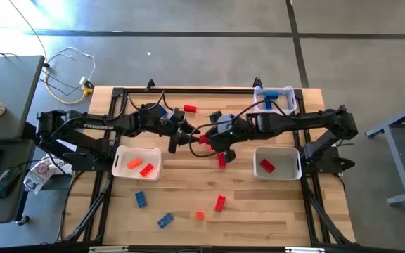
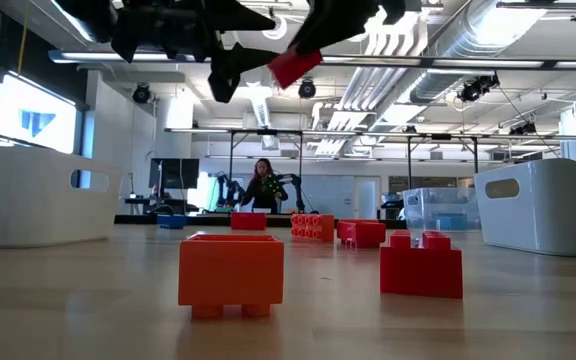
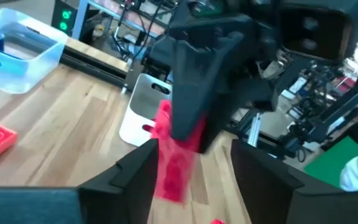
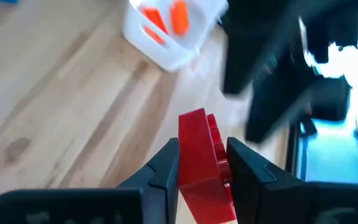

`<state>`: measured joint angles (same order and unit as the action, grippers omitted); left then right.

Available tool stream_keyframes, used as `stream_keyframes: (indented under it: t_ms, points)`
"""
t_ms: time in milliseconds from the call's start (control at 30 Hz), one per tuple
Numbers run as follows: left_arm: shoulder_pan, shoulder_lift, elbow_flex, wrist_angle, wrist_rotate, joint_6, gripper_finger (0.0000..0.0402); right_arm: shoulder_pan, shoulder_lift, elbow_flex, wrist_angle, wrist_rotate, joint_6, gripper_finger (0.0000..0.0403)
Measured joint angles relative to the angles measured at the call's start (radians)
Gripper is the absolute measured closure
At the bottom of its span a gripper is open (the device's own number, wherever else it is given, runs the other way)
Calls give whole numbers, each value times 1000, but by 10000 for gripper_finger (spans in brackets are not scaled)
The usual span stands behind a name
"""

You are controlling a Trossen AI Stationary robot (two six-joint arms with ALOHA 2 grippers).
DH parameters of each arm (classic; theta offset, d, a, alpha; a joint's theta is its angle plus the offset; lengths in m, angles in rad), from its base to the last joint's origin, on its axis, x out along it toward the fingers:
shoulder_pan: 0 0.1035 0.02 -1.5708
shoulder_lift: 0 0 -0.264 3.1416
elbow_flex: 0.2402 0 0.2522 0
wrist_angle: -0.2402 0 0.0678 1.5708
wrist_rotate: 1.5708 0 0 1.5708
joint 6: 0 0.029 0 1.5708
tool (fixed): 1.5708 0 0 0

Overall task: Sort & place blocks by color
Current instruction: Put the red game piece into the gray bin

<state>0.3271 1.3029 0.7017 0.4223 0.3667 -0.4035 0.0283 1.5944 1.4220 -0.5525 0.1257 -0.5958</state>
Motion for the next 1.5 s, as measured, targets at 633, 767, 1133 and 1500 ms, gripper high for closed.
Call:
stream_keyframes:
  t_ms: [633,767,1133,1500]
  points:
    - [0,2,-3,-128,-209,136,193,-29,-2,2,-487,127,465,318]
    - [0,2,-3,-154,-254,138,193,-28,-2,2,-572,127,548,318]
    - [0,2,-4,-230,-365,141,193,14,-3,2,-860,181,823,318]
    - [0,2,-4,-255,-431,153,193,145,-4,2,-1006,298,1120,318]
